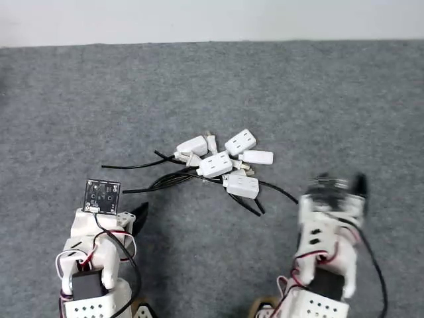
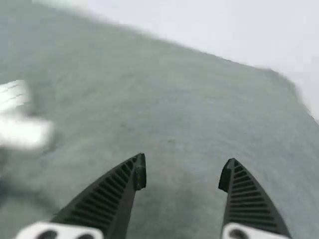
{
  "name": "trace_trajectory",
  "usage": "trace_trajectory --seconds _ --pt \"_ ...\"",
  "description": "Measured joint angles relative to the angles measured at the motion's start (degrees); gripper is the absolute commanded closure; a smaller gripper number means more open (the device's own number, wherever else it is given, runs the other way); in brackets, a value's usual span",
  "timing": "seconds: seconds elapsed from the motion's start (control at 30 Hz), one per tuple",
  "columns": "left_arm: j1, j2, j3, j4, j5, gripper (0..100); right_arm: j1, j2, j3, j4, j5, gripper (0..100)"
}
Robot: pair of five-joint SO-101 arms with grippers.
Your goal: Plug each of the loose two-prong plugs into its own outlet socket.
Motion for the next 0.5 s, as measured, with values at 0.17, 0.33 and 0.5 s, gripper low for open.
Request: trace_trajectory --seconds 0.17,0.33,0.5 --pt "0.0 0.0 0.0 0.0 0.0 66 7.8 0.0 0.0 -4.4 -8.1 76.0" --pt "0.0 0.0 0.0 0.0 0.0 66 10.2 0.0 0.0 -5.2 -8.7 76.0" --pt "0.0 0.0 0.0 0.0 0.0 66 10.3 0.0 0.0 -5.2 -8.7 75.9"
